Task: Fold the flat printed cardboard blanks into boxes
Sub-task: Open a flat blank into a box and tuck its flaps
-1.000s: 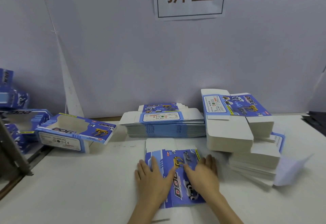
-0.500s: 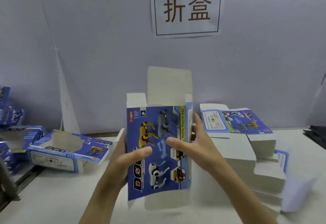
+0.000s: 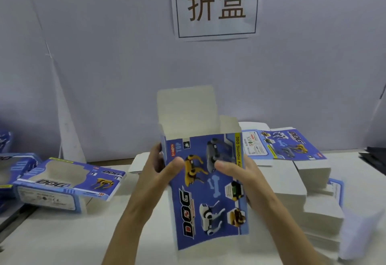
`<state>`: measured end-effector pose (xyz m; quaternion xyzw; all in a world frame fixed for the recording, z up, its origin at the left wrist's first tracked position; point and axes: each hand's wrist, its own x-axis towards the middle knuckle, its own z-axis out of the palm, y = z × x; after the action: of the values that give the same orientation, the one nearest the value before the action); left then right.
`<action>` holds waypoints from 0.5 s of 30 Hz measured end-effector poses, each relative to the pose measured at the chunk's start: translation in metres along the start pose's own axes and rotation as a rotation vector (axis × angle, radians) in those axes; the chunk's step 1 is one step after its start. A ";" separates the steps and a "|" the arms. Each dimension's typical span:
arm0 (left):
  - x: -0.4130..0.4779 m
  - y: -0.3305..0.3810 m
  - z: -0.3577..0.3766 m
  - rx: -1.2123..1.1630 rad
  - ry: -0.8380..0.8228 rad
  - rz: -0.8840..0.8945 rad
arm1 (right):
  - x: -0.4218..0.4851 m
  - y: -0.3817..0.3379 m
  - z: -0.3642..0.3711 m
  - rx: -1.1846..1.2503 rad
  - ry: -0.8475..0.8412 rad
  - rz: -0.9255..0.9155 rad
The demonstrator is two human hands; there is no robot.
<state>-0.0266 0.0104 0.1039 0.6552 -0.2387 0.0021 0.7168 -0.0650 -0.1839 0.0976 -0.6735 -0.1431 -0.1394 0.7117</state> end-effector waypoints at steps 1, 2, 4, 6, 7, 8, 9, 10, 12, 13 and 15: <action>0.000 0.000 -0.002 0.001 -0.065 -0.019 | 0.000 0.000 -0.001 0.015 0.026 0.017; 0.001 0.001 -0.002 -0.011 -0.091 -0.045 | 0.001 0.000 -0.003 0.031 0.036 0.029; 0.005 0.001 -0.002 -0.126 -0.080 -0.134 | 0.001 0.000 -0.006 0.074 0.029 0.038; 0.004 -0.003 0.000 -0.217 -0.077 -0.153 | -0.001 0.000 -0.006 0.146 0.028 0.063; 0.003 -0.005 0.001 -0.241 -0.056 -0.152 | -0.001 0.000 -0.005 0.175 0.030 0.077; 0.001 -0.008 0.001 -0.263 -0.019 -0.158 | -0.002 0.000 -0.005 0.200 0.037 0.089; -0.001 -0.013 -0.001 -0.292 0.018 -0.164 | -0.003 0.000 -0.005 0.227 0.054 0.102; 0.001 -0.016 -0.002 -0.310 0.063 -0.175 | -0.005 -0.001 -0.006 0.256 0.078 0.115; 0.000 -0.018 -0.004 -0.322 0.095 -0.185 | -0.007 -0.002 -0.008 0.276 0.117 0.117; 0.000 -0.019 -0.005 -0.323 0.077 -0.182 | -0.007 -0.002 -0.009 0.269 0.126 0.117; -0.001 -0.021 -0.006 -0.322 0.049 -0.170 | -0.007 -0.002 -0.010 0.251 0.150 0.108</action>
<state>-0.0191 0.0130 0.0835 0.5497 -0.1623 -0.0805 0.8155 -0.0724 -0.1937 0.0959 -0.5739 -0.0694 -0.1318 0.8053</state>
